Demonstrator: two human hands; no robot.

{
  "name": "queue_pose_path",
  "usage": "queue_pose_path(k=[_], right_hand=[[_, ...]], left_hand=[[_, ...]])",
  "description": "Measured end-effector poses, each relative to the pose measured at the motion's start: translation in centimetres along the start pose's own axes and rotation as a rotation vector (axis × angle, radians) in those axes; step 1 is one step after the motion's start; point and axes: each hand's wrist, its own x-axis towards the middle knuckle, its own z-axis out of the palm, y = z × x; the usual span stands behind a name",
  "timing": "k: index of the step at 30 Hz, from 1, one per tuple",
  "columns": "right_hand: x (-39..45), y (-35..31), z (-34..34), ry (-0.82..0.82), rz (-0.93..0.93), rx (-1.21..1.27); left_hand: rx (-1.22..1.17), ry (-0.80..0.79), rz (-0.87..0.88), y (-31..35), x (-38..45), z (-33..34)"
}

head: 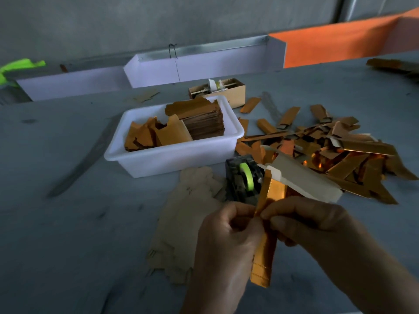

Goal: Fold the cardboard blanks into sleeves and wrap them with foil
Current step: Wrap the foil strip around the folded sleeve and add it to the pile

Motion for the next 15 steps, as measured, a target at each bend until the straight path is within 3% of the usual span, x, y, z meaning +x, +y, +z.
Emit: queue_pose_path(k=[15], right_hand=[[-0.2,-0.46,0.79,0.195,0.057,-0.196]], left_hand=[[-0.046,-0.101,0.024,0.0,-0.59,-0.79]])
